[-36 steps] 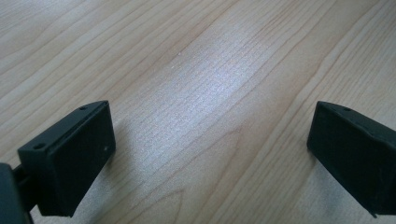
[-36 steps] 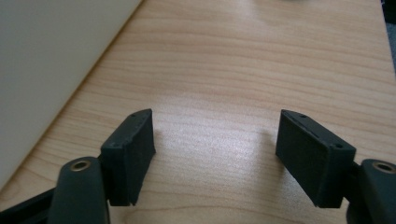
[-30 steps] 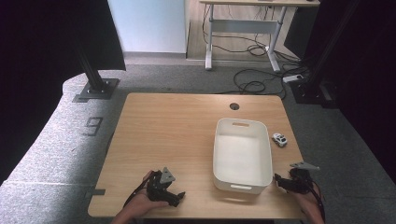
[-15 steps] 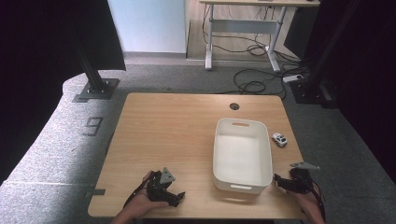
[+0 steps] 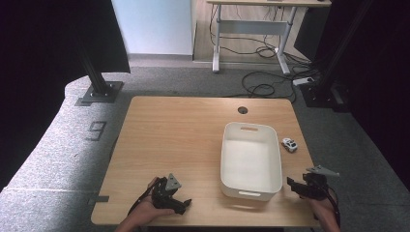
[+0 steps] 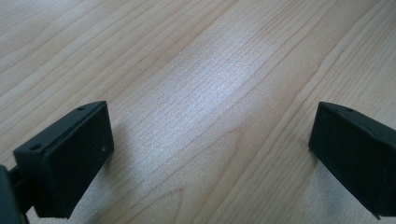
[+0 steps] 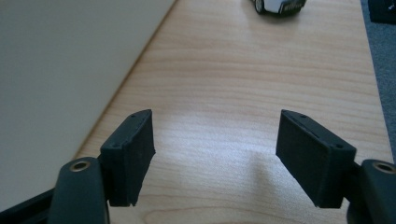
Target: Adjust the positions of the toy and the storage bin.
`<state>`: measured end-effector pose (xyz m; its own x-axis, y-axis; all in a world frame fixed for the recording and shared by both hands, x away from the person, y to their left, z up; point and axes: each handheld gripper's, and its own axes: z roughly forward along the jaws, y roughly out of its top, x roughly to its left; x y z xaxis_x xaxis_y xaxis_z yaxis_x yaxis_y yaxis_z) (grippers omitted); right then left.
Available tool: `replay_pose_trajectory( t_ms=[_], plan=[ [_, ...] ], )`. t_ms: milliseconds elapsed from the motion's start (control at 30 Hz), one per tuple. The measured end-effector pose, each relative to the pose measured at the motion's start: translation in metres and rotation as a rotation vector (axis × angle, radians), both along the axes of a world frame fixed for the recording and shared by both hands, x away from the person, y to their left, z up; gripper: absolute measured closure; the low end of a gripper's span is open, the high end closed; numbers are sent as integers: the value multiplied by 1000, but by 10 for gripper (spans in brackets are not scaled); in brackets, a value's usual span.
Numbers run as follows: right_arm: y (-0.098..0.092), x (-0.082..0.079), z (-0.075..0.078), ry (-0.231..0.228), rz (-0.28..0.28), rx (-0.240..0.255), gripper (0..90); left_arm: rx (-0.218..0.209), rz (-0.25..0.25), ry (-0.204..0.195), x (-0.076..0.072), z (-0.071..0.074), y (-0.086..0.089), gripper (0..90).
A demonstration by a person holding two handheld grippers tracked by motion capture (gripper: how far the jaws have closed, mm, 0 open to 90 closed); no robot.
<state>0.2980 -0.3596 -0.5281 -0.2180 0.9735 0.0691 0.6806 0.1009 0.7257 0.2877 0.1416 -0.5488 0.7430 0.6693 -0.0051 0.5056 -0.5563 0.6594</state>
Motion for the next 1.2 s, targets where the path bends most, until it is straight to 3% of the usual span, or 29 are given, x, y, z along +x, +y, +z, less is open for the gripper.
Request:
replay_pose_trajectory(
  t_ms=[200,267,567,900,1200],
  plan=[
    [1,-3,11,-32,-14,46,243,0,-1,0,0,0,0,1],
    [5,-5,15,-68,-13,34,225,1,-1,0,0,0,0,1],
    [19,-9,27,-140,3,52,239,1,-5,0,0,0,0,1],
    [25,-12,34,-167,7,33,268,1,-6,0,1,0,0,0],
    [29,-12,46,-194,28,85,305,1,-7,0,1,0,0,0]
  ],
)
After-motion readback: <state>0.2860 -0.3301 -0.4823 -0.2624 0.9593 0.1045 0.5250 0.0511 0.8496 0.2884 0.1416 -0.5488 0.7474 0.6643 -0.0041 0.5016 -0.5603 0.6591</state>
